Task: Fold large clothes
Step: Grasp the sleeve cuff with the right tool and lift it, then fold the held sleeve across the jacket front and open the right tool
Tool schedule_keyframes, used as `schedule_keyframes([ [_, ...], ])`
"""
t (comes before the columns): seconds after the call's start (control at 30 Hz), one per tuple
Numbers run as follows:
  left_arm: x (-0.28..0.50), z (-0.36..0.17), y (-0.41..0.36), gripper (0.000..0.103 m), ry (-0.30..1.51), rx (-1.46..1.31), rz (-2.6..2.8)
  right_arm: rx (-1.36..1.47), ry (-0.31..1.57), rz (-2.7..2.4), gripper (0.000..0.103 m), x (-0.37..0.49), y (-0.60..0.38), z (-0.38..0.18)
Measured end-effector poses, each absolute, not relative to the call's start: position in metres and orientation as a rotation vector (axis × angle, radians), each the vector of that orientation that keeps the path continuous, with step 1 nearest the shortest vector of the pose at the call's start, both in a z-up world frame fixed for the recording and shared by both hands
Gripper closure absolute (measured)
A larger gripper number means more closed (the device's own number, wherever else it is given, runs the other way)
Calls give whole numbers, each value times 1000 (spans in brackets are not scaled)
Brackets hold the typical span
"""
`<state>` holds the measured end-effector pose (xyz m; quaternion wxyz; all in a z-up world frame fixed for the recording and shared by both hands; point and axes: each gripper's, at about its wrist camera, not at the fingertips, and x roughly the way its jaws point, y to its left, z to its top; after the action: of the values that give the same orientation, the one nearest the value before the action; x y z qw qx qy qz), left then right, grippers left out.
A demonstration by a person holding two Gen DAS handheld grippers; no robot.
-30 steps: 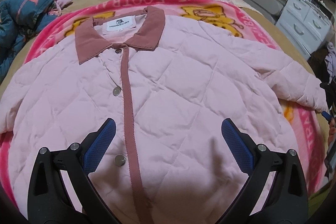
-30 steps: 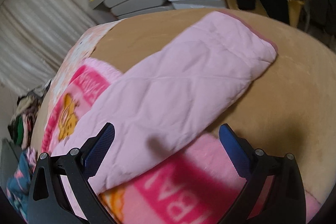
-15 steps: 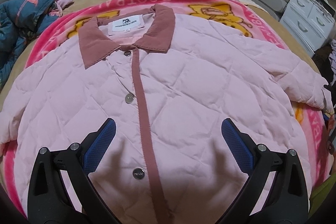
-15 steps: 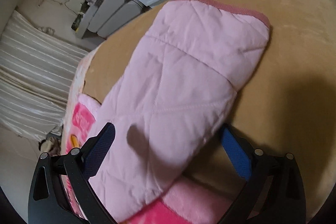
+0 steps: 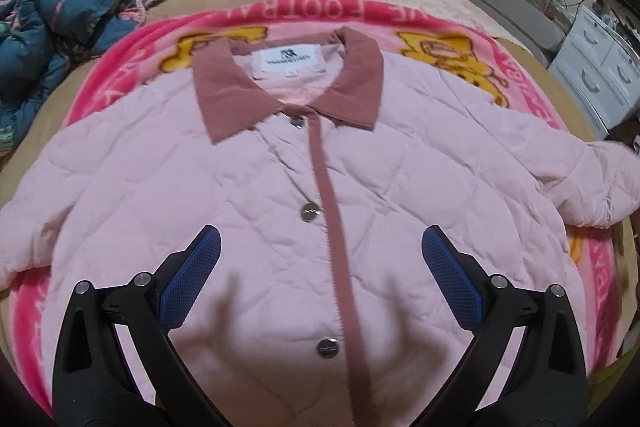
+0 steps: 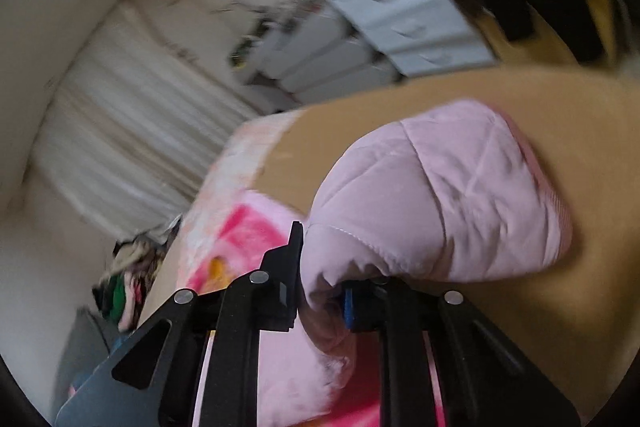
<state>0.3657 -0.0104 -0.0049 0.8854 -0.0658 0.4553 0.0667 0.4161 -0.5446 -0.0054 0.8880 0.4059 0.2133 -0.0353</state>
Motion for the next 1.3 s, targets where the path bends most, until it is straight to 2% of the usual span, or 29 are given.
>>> schedule_keyframes([
  [0.2,355,16,4,9,919,-158,138,677,399,44,88,412,-496,44],
  [0.73,326,73,68,9,814,-190,231,494,347,338,89,401,-376,114],
  [1.0,302,64,102,9,797,-289,235,393,385,421,89,392,-311,112],
  [1.3,290,53,114,9,810,-385,173,205,470,571,89,377,-215,83],
])
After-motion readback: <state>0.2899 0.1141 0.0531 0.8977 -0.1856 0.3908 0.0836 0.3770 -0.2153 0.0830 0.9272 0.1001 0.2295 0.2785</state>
